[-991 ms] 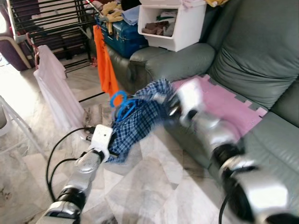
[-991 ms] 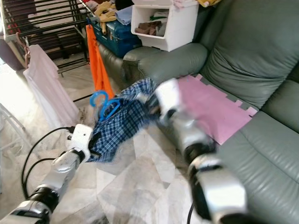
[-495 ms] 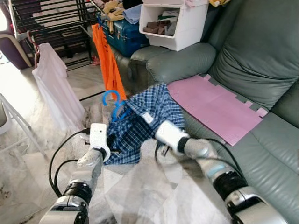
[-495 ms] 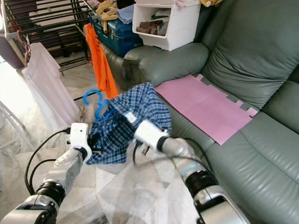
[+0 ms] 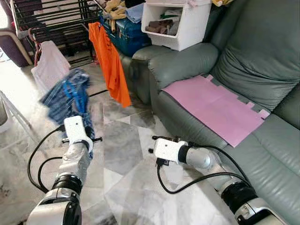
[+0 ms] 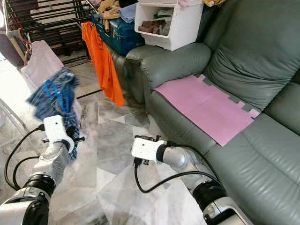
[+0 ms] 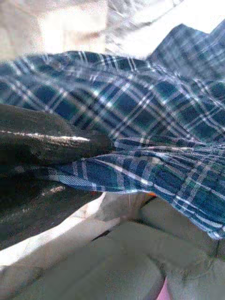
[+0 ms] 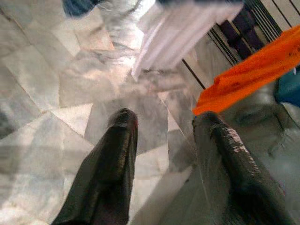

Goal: Hang hanger

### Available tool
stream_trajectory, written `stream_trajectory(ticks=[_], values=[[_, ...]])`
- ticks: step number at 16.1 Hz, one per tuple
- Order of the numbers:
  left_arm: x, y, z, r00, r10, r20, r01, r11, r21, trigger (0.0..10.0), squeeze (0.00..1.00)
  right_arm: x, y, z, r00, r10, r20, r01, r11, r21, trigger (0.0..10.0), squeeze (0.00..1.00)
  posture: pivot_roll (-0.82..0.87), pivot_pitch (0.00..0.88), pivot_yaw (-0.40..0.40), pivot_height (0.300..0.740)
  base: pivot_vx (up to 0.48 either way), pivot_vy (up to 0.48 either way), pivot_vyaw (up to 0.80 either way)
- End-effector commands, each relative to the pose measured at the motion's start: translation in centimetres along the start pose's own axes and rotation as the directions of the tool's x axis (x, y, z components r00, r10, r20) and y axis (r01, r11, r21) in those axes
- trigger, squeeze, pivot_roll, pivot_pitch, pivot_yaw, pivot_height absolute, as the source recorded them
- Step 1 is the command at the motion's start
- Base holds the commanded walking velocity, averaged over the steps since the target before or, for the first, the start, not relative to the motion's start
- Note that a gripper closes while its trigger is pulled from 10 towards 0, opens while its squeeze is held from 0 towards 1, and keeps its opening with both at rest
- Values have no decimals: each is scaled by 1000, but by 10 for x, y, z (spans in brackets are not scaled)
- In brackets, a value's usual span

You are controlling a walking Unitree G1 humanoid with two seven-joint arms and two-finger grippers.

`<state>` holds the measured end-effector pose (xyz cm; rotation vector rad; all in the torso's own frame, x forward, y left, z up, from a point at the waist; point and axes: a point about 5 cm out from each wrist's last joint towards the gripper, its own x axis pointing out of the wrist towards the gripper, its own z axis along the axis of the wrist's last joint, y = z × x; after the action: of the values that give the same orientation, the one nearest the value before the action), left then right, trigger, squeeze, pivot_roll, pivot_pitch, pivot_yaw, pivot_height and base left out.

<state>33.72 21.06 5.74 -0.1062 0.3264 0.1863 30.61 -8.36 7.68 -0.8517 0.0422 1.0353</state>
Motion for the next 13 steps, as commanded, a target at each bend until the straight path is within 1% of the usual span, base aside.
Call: stream_trajectory(ticks=[1,2,3,4,5,6,7,8,9,10,11,12,13], values=[[0,-2,5,998,-53,31,50,996,80,10000,0,-3,-3,2,1000,19,18,-18,1000,-19,10000,1000,-129,0,39,740,0,0,0],[-1,-7,5,988,-150,29,141,969,204,10000,0,-7,-8,3,999,30,33,-29,999,-37,10000,1000,-128,0,40,740,0,0,0],[-2,-9,4,982,-186,22,175,954,244,10000,0,-8,-10,4,999,29,37,-27,999,-38,10000,1000,-128,0,40,740,0,0,0],[-7,-10,1,941,-338,-24,321,867,380,10000,0,-14,-23,2,999,2,37,-1,999,-41,10000,1000,-124,0,39,740,0,0,0],[-9,-11,0,915,-401,-45,380,819,429,10000,0,-16,-29,2,999,-11,36,12,999,-42,10000,1000,-124,0,39,740,0,0,0],[-11,-7,1,900,-432,-64,410,785,465,10000,0,-19,-35,1,999,-14,38,16,999,-49,10000,1000,-120,0,39,740,0,0,0],[-15,-4,1,864,-493,-105,468,710,526,10000,0,-24,-42,0,999,-17,37,19,998,-57,10000,1000,-116,0,40,740,0,0,0],[-19,5,1,823,-542,-173,517,586,624,10000,0,-33,-54,0,999,-4,38,7,997,-82,10000,1000,-114,0,40,740,0,0,0],[-24,10,0,787,-572,-229,545,471,694,10000,0,-40,-62,-1,999,12,35,-8,996,-92,10000,1000,-115,0,43,740,0,0,0],[-27,10,-1,759,-599,-255,568,419,708,10000,0,-44,-66,-2,999,21,26,-18,994,-106,10000,1000,-115,0,43,740,0,0,0],[-32,8,-3,711,-638,-297,602,334,725,10000,0,-50,-71,-4,999,31,12,-29,992,-126,10000,1000,-115,0,43,740,0,0,0],[-38,4,-5,654,-675,-341,630,237,740,10000,0,-56,-78,-6,999,32,-2,-32,991,-133,10000,1000,-116,0,43,740,0,0,0],[-41,0,-8,624,-693,-361,642,191,743,10000,0,-60,-82,-8,999,37,-9,-37,991,-127,10000,1000,-117,0,44,740,0,0,0]])
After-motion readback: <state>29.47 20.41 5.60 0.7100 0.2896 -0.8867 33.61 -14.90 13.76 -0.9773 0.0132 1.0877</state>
